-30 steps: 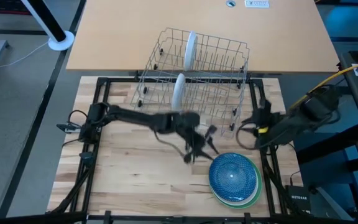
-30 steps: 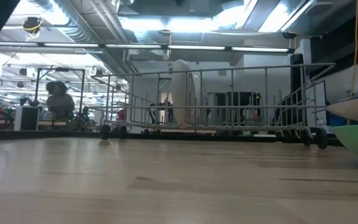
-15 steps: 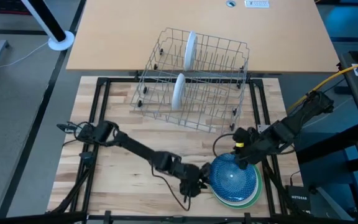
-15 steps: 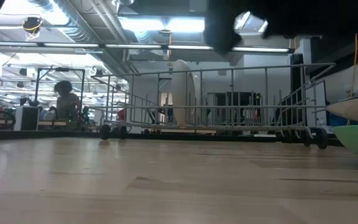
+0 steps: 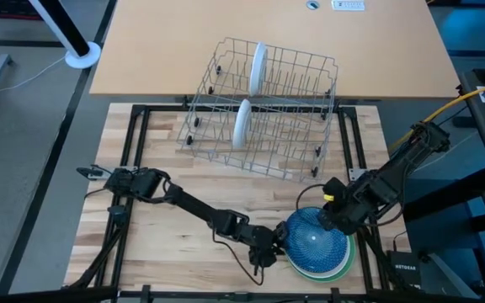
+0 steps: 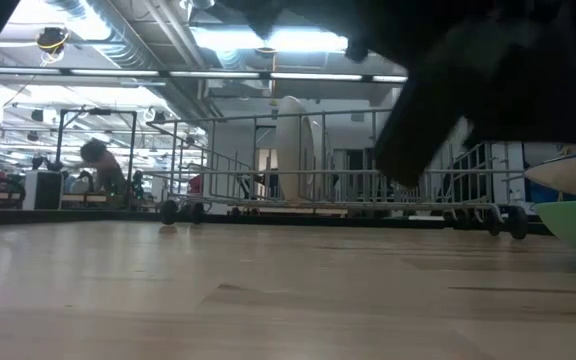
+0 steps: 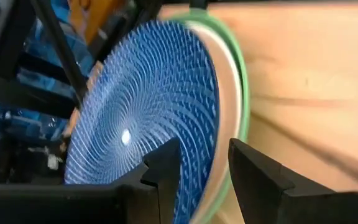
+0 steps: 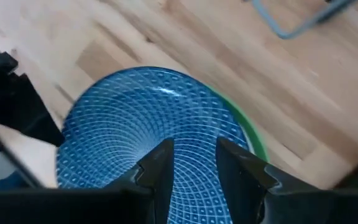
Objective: Sort dishes
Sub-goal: Put the blue plate into the gray dishwasher rack
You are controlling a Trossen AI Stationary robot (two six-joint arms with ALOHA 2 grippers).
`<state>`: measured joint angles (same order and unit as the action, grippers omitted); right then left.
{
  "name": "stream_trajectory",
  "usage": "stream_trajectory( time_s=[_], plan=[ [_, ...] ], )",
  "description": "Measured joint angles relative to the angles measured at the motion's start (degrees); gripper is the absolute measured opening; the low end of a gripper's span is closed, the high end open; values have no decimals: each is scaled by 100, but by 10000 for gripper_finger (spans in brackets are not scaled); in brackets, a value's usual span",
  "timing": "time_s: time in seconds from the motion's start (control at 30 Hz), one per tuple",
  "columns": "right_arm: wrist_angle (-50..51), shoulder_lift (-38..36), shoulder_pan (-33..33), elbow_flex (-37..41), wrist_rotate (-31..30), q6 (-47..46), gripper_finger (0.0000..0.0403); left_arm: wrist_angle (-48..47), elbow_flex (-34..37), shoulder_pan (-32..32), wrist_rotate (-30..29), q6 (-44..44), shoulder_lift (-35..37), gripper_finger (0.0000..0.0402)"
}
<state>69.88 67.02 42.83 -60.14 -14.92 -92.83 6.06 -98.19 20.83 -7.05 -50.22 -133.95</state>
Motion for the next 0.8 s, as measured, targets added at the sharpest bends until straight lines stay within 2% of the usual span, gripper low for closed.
stream_trajectory(
  time_s=[0.1,0.3,0.47,0.8],
  plan=[
    [341,88,148,0,21,-508,124,63,6,-80,-8,7,-24,127],
    [883,403,388,0,442,-1306,124,41,6,-185,-2,-62,-30,127],
    [973,691,455,0,625,-1481,124,45,6,-215,-4,-92,-30,127],
    [1459,1465,444,0,1378,-1496,124,41,6,-213,-3,-78,-30,127]
  ],
)
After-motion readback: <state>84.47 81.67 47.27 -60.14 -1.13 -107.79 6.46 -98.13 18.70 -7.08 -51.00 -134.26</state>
